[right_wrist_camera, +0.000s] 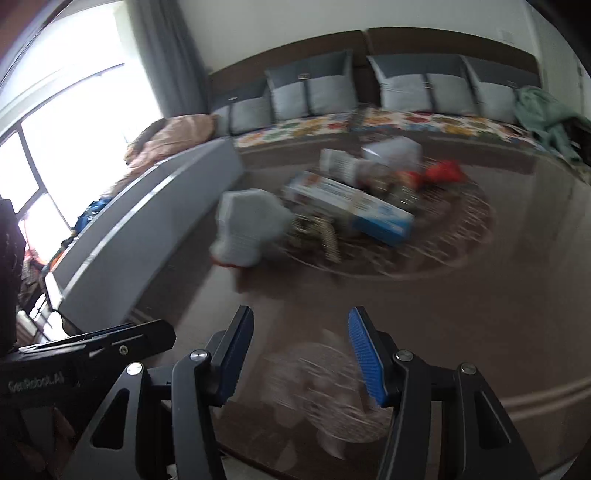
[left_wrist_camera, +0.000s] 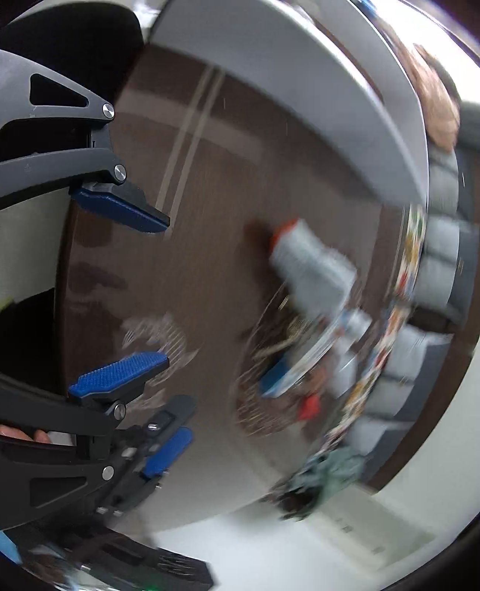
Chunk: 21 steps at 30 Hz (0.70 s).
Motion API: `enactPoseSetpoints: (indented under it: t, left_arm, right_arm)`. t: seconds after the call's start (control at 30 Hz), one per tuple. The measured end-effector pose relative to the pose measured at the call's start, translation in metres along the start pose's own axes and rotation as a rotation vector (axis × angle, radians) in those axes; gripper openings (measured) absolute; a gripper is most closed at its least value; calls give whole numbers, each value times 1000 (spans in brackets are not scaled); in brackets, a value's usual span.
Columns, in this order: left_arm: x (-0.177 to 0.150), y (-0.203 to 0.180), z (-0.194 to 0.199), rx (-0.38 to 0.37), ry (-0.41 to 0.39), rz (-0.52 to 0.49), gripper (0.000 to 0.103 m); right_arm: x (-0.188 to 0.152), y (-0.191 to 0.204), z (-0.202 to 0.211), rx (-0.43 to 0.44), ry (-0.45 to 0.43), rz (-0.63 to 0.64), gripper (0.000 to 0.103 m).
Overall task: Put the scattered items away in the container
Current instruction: 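Withdraw both open tools from the box back over the table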
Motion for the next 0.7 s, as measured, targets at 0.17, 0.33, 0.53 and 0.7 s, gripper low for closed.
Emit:
enactPoseSetpoints:
  t: [0.17, 0.33, 0.53, 0.7]
  left_arm:
    - [-15, -31, -15, 9, -16, -103, 67]
    - [-27, -30, -28, 20, -7, -122, 66]
    - [-32, -17, -34, 0, -12, -80, 67]
    - [-30, -16, -36, -10, -22, -70, 66]
  right_arm:
    - [-15, -41, 11, -79, -31, -90, 55]
    - [-17, -43, 14, -80, -35, -81, 55]
    - [-20, -34, 3, -87, -7, -27, 55]
    - [-23, -35, -3, -104, 10, -30, 55]
Point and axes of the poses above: each gripper's, at about its wrist camera, not at the fingertips, and z roughly against the way its jaws point, y to its left, x to its top, the point moved 2 cm from there along -z, roughly the way its jaws point, and after that the axes turned 10 degrees about x, right-handed, at the moved point
